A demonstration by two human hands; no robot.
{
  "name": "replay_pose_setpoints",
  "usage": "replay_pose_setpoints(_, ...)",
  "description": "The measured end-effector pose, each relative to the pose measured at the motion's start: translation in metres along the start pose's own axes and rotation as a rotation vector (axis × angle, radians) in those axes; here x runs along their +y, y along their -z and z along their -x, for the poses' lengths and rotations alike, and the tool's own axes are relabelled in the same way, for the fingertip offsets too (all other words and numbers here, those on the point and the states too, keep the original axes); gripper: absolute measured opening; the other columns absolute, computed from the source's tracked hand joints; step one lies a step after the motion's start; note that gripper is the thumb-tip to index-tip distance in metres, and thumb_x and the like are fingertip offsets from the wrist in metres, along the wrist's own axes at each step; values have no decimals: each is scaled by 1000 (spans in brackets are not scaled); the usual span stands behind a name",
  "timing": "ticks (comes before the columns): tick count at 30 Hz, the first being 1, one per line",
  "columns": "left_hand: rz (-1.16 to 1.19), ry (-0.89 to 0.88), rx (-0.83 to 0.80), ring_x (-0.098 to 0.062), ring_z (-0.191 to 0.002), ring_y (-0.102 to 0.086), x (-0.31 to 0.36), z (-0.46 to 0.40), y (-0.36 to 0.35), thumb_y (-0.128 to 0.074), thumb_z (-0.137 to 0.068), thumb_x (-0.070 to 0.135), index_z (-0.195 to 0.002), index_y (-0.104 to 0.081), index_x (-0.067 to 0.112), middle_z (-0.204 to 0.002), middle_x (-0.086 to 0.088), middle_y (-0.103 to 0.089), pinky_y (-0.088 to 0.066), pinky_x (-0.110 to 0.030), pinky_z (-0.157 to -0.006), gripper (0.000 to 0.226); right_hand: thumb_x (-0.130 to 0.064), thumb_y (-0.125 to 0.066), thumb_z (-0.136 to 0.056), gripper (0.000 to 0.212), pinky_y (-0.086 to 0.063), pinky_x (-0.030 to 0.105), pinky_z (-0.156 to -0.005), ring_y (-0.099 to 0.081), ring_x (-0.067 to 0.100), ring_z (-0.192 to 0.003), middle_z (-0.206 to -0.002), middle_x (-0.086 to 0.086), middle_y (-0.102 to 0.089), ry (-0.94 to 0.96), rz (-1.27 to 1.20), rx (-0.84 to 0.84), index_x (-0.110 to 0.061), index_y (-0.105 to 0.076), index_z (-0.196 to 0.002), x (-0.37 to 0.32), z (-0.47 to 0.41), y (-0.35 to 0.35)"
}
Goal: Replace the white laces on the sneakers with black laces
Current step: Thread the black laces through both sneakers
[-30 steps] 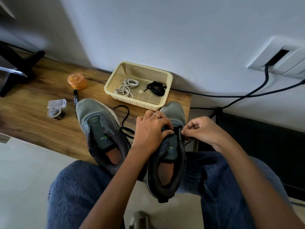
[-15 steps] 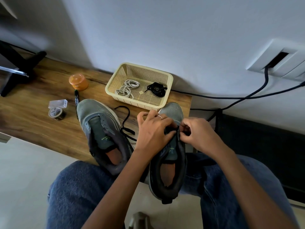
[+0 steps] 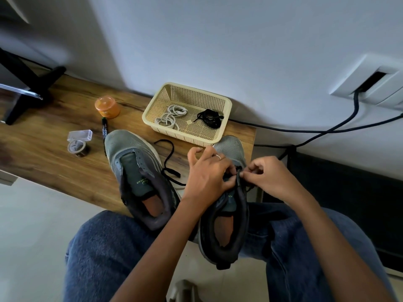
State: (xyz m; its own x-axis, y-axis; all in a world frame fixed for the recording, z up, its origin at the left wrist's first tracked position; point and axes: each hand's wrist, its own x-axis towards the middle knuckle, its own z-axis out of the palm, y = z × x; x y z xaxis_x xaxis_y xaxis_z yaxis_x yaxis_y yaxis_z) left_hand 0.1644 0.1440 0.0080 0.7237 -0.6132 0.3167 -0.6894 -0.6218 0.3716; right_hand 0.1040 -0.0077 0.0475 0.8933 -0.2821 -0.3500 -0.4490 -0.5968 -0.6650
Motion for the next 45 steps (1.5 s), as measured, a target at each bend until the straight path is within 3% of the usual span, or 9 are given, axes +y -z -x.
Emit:
replay_pose_setpoints(3,-16,-23,23,-15,-90,-54,1,0,-1,-76,-69,35,-69,-65,27,-72,13,-63,-22,-38,-92,14,-29,-60,-94,29,-46,19,-57,-63,10,-59,-70,8,-71,-203,-233,-104,-3,-70,-84,3,-1,2)
replay_pose_setpoints(7,-37,-33,20,-15,-91,-54,3,-1,-2,-76,-69,33,-71,-65,26,-74,12,-64,-22,-39,-94,13,-26,-63,-92,25,-44,10,-54,-58,5,-54,-60,2,-66,-278,-351,-167,-8,-69,-76,3,-2,0)
replay_pose_setpoints(11,-25,-23,7,-14,-92,-53,3,1,-1,-75,-72,35,-73,-65,29,-76,13,-63,-23,-38,-92,11,-22,-72,-85,17,-41,27,-72,-56,11,-61,-62,2,-68,-371,-474,-155,-10,-70,-73,3,-3,-2)
replay_pose_setpoints(13,43,33,-8,-13,-92,-52,2,0,5,-73,-74,40,-78,-65,32,-82,15,-62,-25,-36,-88,12,-21,-73,-84,15,-39,29,-68,-55,12,-61,-63,3,-68,-399,-517,-150,-9,-71,-74,2,-2,-2)
replay_pose_setpoints(16,148,196,-114,-12,-99,-46,-3,-2,18,-66,-77,51,-96,-56,31,-99,13,-54,-35,-32,-85,30,-15,-69,-87,12,-41,16,-51,-54,5,-51,-65,4,-67,-390,-546,-128,-6,-69,-78,-2,-2,-1)
replay_pose_setpoints(22,290,371,-368,-16,-100,-45,-5,9,24,-69,-75,48,-104,-45,23,-105,5,-45,-41,-31,-90,45,-7,-69,-84,12,-53,19,-64,-62,9,-65,-71,7,-68,-336,-527,-75,-1,-69,-74,-1,-4,-2)
replay_pose_setpoints(29,372,401,-322,-11,-90,-48,-9,8,24,-55,-91,34,-97,-51,26,-93,9,-51,-35,-25,-77,10,-12,-74,-81,12,-50,21,-65,-61,13,-70,-74,10,-71,-252,-409,-10,-2,-72,-75,-1,-2,-3)
replay_pose_setpoints(38,279,365,-374,-14,-88,-48,-13,8,25,-54,-95,34,-93,-53,23,-91,4,-54,-36,-27,-73,11,-20,-65,-90,13,-51,37,-87,-61,13,-70,-69,1,-69,-201,-276,-83,-12,-64,-80,-1,-2,-7)
replay_pose_setpoints(45,264,391,-351,-17,-94,-53,-8,5,29,-54,-94,34,-89,-53,25,-94,5,-59,-36,-29,-71,10,-22,-63,-91,13,-46,31,-77,-59,16,-73,-71,3,-68,-189,-254,-86,-11,-65,-84,-4,-1,-9)
